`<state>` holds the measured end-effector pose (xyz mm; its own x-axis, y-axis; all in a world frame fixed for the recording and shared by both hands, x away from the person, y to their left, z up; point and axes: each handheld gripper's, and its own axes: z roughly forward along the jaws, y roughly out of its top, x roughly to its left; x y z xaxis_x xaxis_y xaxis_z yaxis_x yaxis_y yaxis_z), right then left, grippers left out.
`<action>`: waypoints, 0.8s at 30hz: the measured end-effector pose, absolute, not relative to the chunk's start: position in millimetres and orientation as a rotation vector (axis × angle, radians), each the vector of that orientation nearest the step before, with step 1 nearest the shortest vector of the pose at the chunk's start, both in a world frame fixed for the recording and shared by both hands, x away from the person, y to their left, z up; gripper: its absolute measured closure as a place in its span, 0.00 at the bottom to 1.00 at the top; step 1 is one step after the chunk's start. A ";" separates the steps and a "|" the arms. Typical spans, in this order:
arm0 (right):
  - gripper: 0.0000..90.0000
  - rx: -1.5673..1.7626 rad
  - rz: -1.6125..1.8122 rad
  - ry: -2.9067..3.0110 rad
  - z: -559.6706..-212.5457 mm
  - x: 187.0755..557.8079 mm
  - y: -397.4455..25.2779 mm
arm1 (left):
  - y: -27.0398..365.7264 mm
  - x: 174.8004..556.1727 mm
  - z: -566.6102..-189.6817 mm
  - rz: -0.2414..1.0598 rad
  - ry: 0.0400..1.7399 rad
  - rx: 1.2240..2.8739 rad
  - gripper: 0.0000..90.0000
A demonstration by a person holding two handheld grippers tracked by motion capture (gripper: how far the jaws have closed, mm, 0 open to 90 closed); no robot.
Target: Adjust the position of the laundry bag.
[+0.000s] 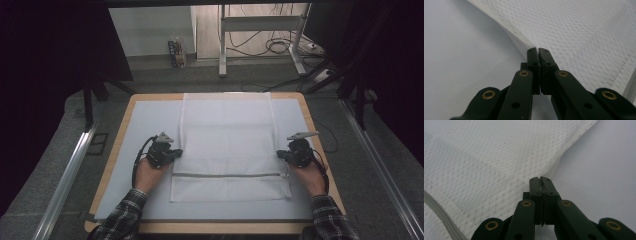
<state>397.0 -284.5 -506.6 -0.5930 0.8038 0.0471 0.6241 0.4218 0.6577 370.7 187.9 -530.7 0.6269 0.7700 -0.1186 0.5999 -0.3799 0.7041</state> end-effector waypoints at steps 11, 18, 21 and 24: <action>0.97 1.117 0.891 2.462 -503.3 382.1 -269.0 | 195.8 356.0 -525.8 0.299 1.030 2.183 0.98; 0.97 1.091 0.884 2.480 -502.1 375.1 -266.3 | 197.0 345.7 -522.3 0.297 1.017 2.204 0.99; 0.97 1.077 0.879 2.490 -501.7 371.8 -264.4 | 199.4 343.5 -522.1 0.287 1.025 2.210 0.99; 0.97 1.062 0.874 2.503 -501.8 368.7 -261.4 | 202.2 341.8 -521.9 0.286 1.033 2.206 0.99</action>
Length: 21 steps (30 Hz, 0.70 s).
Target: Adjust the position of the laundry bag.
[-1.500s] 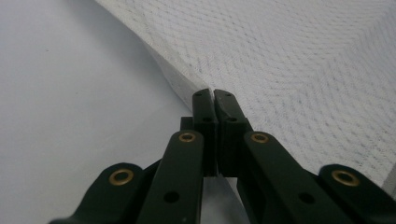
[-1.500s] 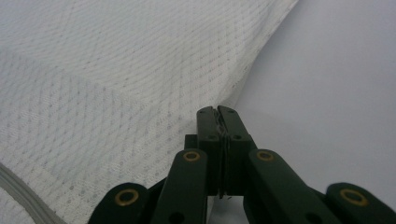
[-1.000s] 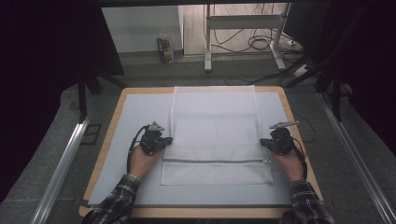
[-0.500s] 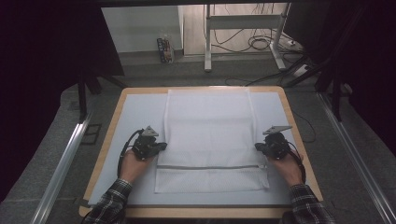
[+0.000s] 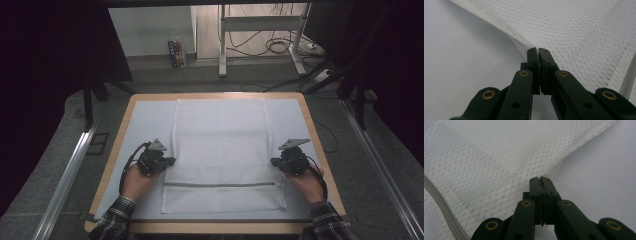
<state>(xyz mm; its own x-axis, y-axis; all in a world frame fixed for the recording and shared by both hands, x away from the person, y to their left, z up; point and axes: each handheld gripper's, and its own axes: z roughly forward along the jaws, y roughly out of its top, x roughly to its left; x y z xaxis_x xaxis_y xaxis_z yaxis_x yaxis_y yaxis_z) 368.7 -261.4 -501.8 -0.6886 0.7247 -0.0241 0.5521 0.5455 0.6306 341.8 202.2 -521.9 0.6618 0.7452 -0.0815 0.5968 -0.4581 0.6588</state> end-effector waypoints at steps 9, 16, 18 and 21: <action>0.97 1.036 0.867 2.521 -500.2 362.7 -255.1 | 205.1 331.9 -522.2 0.300 1.040 2.216 0.98; 0.97 1.013 0.866 2.552 -500.7 356.6 -248.2 | 212.4 324.8 -522.7 0.317 1.056 2.219 0.98; 0.97 0.996 0.861 2.563 -500.5 354.4 -244.8 | 214.6 323.0 -523.0 0.326 1.063 2.222 0.98; 0.97 0.974 0.846 2.573 -500.0 350.9 -239.5 | 217.5 320.6 -523.4 0.329 1.071 2.221 0.98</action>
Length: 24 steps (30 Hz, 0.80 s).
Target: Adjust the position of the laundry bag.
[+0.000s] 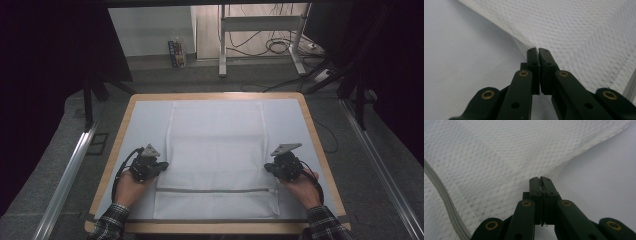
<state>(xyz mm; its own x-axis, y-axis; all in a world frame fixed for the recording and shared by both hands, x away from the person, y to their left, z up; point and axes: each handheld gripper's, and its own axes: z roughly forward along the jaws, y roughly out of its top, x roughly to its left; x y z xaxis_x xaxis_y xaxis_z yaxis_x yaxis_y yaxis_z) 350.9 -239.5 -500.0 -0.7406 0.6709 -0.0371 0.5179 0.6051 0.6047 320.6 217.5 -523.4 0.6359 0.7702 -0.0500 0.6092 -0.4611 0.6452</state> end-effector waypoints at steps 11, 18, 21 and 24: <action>0.96 0.965 0.822 2.600 -502.5 349.7 -236.3 | 217.2 320.8 -525.7 0.334 1.078 2.221 0.96; 0.77 0.957 0.837 2.588 -501.9 350.3 -238.6 | 218.1 322.0 -525.7 0.354 1.080 2.167 0.65; 0.68 0.961 0.828 2.583 -501.5 349.7 -239.8 | 218.4 323.7 -529.1 0.353 1.083 2.162 0.53; 0.60 0.966 0.841 2.577 -501.1 347.5 -241.6 | 218.3 325.1 -532.1 0.354 1.073 2.162 0.44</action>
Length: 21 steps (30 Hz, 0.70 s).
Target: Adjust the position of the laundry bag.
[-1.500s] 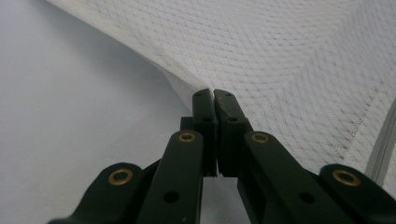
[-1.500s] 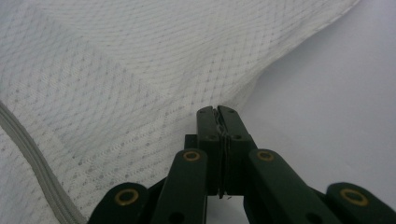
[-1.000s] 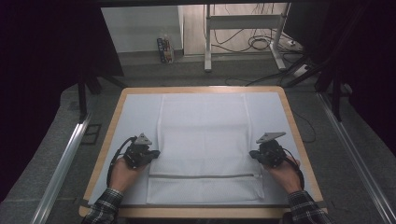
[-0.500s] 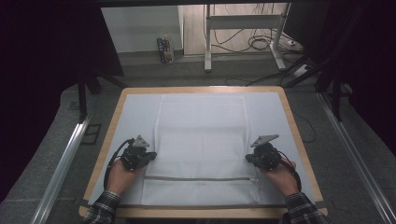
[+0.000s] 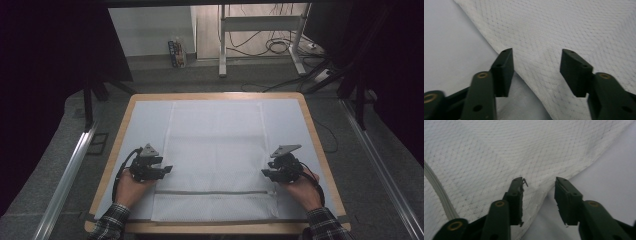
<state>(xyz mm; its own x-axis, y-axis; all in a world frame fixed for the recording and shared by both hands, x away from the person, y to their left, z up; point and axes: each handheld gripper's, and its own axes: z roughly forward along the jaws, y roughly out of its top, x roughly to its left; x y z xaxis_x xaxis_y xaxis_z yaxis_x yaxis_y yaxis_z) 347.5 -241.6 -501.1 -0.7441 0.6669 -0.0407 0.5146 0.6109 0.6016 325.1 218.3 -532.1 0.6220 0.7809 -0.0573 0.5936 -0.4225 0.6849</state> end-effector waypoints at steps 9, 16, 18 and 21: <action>0.43 0.967 0.898 2.535 -498.0 338.3 -249.9 | 215.4 326.3 -534.8 0.387 1.070 2.182 0.31; 0.40 0.968 0.933 2.525 -495.4 326.5 -255.2 | 214.8 326.0 -534.6 0.395 1.062 2.188 0.31; 0.41 0.962 0.944 2.518 -494.7 322.9 -256.8 | 214.7 325.9 -534.2 0.398 1.062 2.190 0.31; 0.41 0.967 0.953 2.512 -493.7 317.4 -259.6 | 214.7 326.0 -534.0 0.398 1.064 2.187 0.31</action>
<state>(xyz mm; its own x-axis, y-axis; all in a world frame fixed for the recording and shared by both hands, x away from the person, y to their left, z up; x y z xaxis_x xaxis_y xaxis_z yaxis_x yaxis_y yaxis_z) 317.4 -259.6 -493.7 -0.7347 0.6778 -0.0264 0.4897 0.5570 0.6708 326.0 214.7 -534.0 0.6222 0.7827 -0.0159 0.5804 -0.4475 0.6803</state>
